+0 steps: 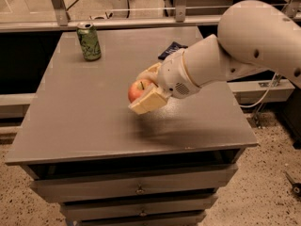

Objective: Move apple near green can

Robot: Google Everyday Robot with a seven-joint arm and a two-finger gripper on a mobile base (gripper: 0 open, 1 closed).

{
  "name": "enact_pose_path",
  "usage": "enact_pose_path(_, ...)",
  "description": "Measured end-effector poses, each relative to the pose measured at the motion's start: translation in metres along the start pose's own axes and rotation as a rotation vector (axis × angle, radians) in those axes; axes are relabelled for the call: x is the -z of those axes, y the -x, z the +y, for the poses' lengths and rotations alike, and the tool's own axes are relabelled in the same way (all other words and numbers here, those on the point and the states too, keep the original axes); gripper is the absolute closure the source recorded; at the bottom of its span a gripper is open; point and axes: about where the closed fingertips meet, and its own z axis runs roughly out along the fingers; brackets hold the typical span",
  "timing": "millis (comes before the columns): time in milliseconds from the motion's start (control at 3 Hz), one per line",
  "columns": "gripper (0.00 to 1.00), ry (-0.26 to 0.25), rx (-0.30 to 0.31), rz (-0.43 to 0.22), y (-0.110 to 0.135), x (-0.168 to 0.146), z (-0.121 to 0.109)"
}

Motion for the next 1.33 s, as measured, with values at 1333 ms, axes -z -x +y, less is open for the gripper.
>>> enact_pose_path(1333,1.00,-0.200,0.126,-0.084,0.003,-0.043,-0.184)
